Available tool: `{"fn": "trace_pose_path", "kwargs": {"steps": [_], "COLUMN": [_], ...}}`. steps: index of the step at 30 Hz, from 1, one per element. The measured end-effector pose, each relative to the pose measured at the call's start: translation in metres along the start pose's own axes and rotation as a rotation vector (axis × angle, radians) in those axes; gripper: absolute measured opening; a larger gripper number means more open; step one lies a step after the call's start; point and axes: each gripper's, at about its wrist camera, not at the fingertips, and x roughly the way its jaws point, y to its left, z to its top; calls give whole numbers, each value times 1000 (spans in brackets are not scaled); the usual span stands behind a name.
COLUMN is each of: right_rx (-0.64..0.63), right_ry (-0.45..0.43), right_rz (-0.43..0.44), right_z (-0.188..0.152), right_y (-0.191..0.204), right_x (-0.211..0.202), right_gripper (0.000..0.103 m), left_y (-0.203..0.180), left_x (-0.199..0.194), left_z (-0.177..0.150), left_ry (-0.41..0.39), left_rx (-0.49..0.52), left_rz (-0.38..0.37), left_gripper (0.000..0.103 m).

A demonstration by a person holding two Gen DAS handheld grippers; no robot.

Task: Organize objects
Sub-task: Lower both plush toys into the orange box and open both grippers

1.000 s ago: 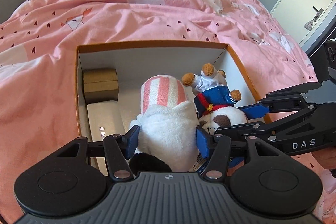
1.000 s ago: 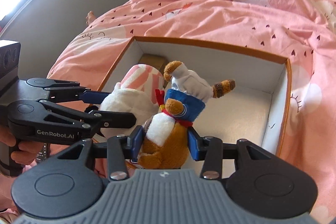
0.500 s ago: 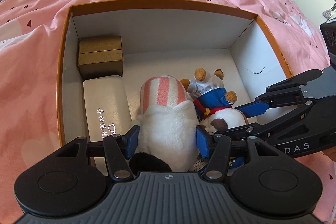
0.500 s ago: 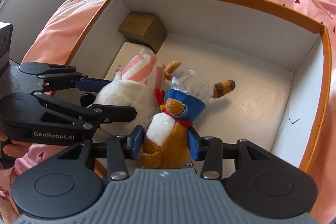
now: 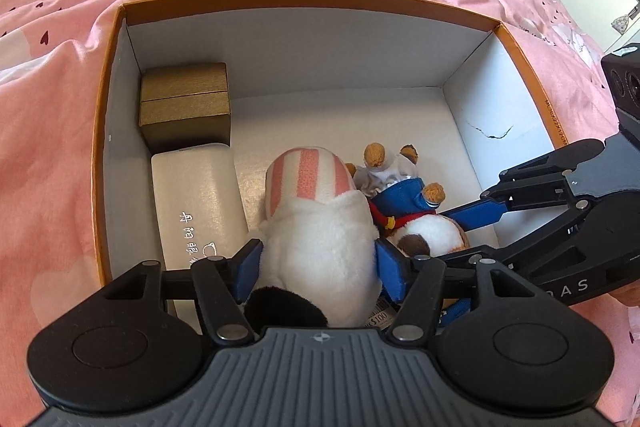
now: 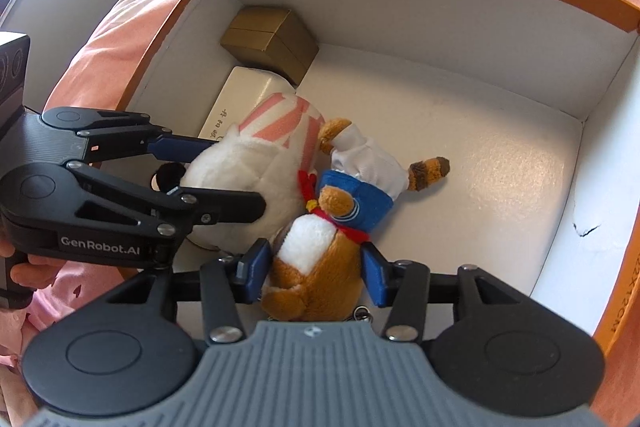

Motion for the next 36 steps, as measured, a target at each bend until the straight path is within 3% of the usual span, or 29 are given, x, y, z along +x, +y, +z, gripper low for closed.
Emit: {"fn": "trace_pose_path", "kwargs": {"steps": [3, 6, 8, 10, 18, 21, 29, 33, 36], "right_rx": [-17, -15, -20, -31, -112, -157, -160, -142, -127], "right_ry": [-15, -36, -45, -52, -66, -69, -64, -75, -87], "right_rz": [-21, -24, -31, -57, -80, -62, -63, -61, -64], "right_z": [-3, -5, -7, -9, -11, -9, -5, -8, -9], "right_y": [4, 6, 7, 9, 15, 19, 24, 24, 23], "right_x": [-6, -12, -15, -17, -19, -20, -9, -4, -9], "right_gripper": [57, 59, 58, 51, 43, 40, 40, 40, 42], "left_y": [0, -2, -3, -3, -3, -5, -6, -4, -2], "left_x": [-12, -21, -21, -18, -31, -35, -25, -24, -31], "left_z": [-3, -5, -5, -5, -1, 0, 2, 1, -2], "left_ry": [-15, -21, -24, -26, 45, 67, 39, 29, -8], "left_rx": [20, 43, 48, 46, 116, 153, 134, 116, 106], "left_rz": [-39, -47, -27, -10, -8, -12, -5, -10, -22], "left_gripper": [77, 75, 67, 52, 35, 14, 15, 19, 28]}}
